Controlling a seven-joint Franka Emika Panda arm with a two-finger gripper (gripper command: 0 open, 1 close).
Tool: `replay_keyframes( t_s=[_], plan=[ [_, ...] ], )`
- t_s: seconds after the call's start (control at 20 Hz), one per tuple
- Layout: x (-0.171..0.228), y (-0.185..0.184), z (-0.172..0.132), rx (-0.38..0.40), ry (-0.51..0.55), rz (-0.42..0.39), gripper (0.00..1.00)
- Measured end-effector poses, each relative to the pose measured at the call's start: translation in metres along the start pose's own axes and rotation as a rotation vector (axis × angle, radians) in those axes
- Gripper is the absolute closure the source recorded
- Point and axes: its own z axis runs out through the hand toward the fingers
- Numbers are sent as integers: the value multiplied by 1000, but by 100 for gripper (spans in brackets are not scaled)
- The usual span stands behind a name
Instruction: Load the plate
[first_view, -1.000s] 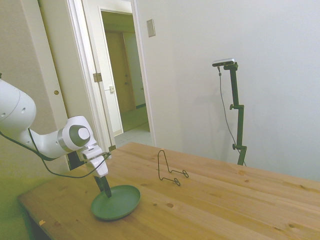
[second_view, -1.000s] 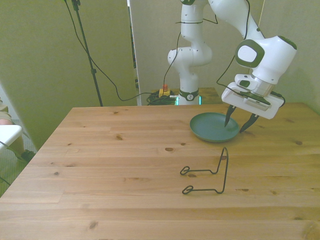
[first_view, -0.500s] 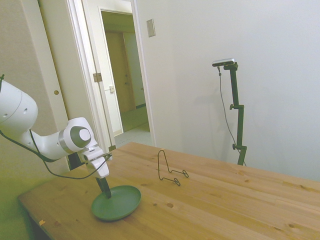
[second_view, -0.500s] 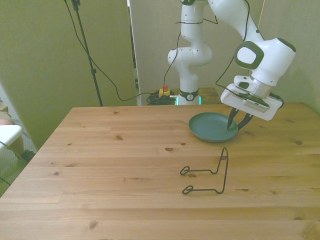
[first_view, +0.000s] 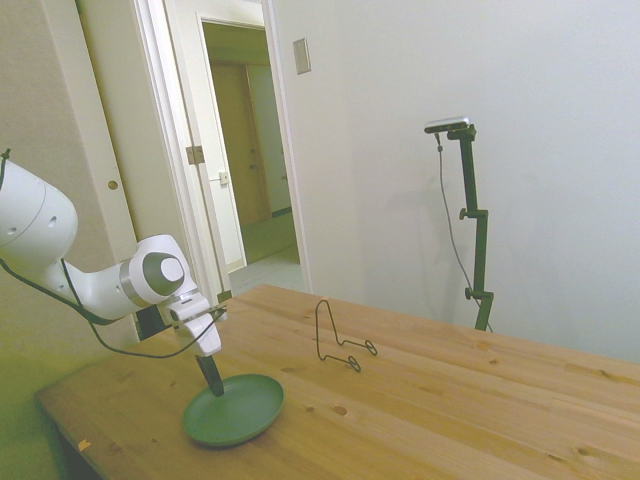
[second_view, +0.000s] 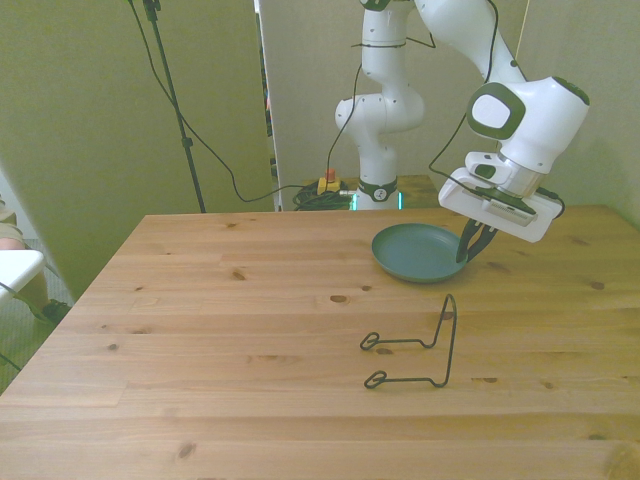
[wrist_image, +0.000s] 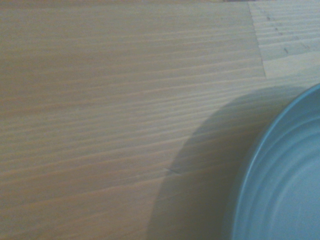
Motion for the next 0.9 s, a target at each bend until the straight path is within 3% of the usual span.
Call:
replay_keyframes(
  t_s=[0.5,0.9],
  plan=[
    [2,12,-24,98,-30,-74,100],
    [10,35,-67,212,-78,-121,100]
  ],
)
